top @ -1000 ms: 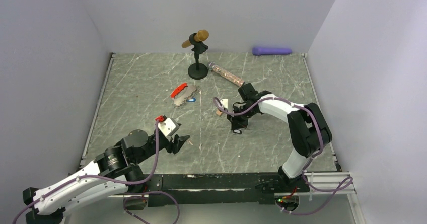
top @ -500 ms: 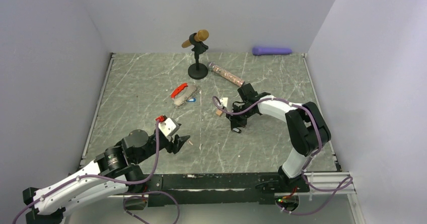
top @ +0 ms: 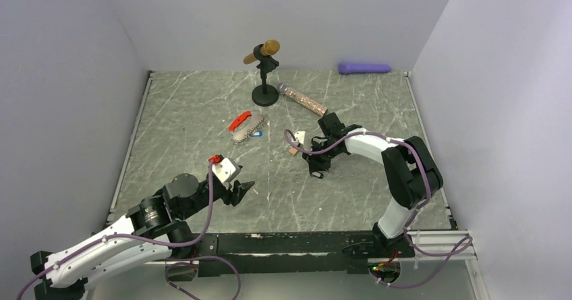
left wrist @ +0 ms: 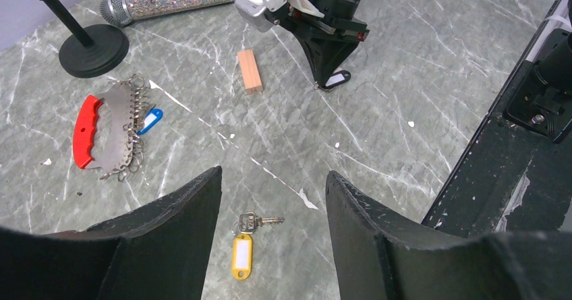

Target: Put the keys on the keyring

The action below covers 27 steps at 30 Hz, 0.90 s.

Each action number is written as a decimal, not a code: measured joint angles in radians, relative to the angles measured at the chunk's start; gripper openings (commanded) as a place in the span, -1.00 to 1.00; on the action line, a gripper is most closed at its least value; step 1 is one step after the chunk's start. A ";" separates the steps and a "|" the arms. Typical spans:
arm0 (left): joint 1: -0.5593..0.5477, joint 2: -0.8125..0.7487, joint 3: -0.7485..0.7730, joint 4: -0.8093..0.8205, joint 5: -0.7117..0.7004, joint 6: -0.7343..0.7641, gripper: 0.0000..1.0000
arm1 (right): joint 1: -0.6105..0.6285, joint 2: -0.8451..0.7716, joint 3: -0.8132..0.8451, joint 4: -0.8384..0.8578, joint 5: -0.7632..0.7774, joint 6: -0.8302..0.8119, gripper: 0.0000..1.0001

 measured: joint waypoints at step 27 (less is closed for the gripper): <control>0.000 0.000 0.000 0.000 0.000 0.000 0.25 | -0.026 -0.038 0.000 -0.006 -0.072 0.036 -0.43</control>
